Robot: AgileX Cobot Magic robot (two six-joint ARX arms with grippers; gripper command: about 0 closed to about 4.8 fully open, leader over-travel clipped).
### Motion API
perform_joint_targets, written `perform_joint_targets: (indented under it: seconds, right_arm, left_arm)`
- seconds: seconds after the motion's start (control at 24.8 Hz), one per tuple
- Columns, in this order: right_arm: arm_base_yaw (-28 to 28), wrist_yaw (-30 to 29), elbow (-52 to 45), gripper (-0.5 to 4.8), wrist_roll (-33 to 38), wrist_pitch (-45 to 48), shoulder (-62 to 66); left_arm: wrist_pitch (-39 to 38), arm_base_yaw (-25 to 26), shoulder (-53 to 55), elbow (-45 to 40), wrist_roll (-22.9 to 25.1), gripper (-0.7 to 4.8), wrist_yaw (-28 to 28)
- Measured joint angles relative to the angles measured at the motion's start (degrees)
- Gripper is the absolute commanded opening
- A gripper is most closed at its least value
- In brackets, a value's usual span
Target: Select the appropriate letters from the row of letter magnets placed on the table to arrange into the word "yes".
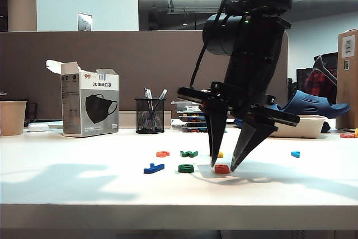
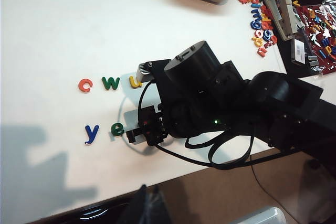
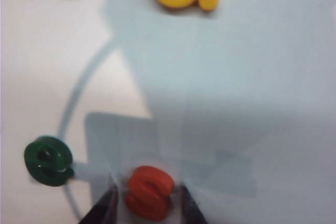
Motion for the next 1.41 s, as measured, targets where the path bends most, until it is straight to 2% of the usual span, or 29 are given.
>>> perform_joint_targets:
  seconds: [0.12, 0.2, 0.28, 0.68, 1.05, 1.13, 1.17, 1.37, 1.41]
  right_arm:
    - [0.00, -0.04, 0.00, 1.60, 0.00, 0.00, 0.00]
    - [0.00, -0.13, 0.00, 2.20, 0.00, 0.07, 0.00]
    - [0.00, -0.17, 0.07, 2.31, 0.02, 0.48, -0.04]
    - [-0.07, -0.15, 1.14, 2.31, 0.00, 0.11, -0.35]
    - [-0.17, 0.09, 9.77, 2.29, -2.60, -3.76, -1.55]
    - [-0.55, 0.59, 11.54, 1.93, -3.69, -4.33, -1.79]
    - [-0.79, 0.98, 12.26, 1.59, -4.17, -4.68, -1.92]
    - [-5.42, 2.36, 17.38, 0.18, -10.32, -5.95, -3.89]
    - [-6.97, 3.43, 18.67, 0.08, -12.00, -6.36, -4.46]
  left_arm:
    - [0.00, 0.00, 0.00, 0.00, 0.00, -0.05, 0.00]
    - [0.00, 0.00, 0.00, 0.00, 0.00, -0.05, 0.00]
    - [0.00, 0.00, 0.00, 0.00, 0.00, -0.05, 0.00]
    - [0.00, 0.00, 0.00, 0.00, 0.00, -0.05, 0.00]
    - [0.00, 0.00, 0.00, -0.02, 0.00, -0.05, 0.00]
    - [0.02, 0.00, 0.00, -0.02, 0.00, -0.05, 0.00]
    - [0.00, 0.00, 0.00, -0.02, 0.00, -0.05, 0.00]
    - [0.00, 0.00, 0.00, -0.02, 0.00, -0.05, -0.02]
    - [0.00, 0.00, 0.00, -0.02, 0.00, -0.05, -0.02]
